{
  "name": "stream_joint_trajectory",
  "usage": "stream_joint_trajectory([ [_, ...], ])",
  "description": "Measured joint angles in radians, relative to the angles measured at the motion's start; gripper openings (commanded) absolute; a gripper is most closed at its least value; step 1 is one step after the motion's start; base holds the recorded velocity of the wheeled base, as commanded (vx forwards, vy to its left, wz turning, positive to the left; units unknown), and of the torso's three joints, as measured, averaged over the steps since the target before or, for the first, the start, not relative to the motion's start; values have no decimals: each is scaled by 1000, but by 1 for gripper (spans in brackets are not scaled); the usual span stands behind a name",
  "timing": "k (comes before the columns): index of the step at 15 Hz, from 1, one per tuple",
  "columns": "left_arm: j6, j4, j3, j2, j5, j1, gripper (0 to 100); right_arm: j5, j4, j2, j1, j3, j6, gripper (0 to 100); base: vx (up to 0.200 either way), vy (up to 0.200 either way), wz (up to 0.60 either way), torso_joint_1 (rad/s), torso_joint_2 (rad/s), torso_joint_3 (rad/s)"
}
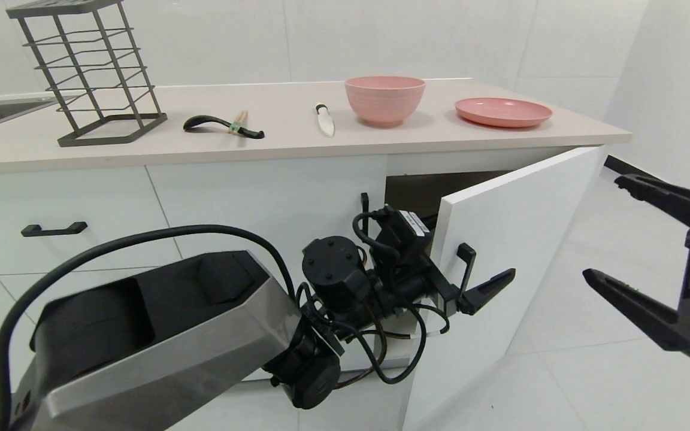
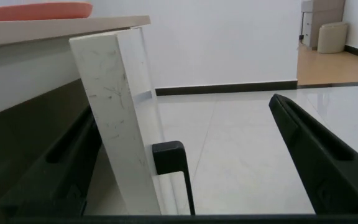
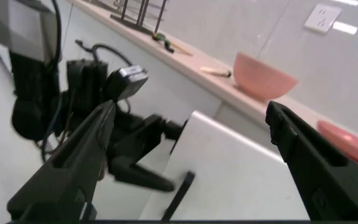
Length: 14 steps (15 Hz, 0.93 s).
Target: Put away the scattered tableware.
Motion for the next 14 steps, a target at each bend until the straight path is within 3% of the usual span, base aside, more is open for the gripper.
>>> stream_joint_trajectory([
  [7, -9, 0, 0, 36, -1, -56, 100, -3, 0, -22, -1, -70, 0, 100, 0, 0, 0, 0, 0, 0],
  [12, -53, 5, -13, 50, -10, -160, 100, -23, 4, -41, -2, -122, 0, 100, 0, 0, 0, 0, 0, 0],
  [14, -72, 13, -67, 62, -10, -223, 100, -24, 4, -50, -1, -142, 1, 100, 0, 0, 0, 0, 0, 0],
])
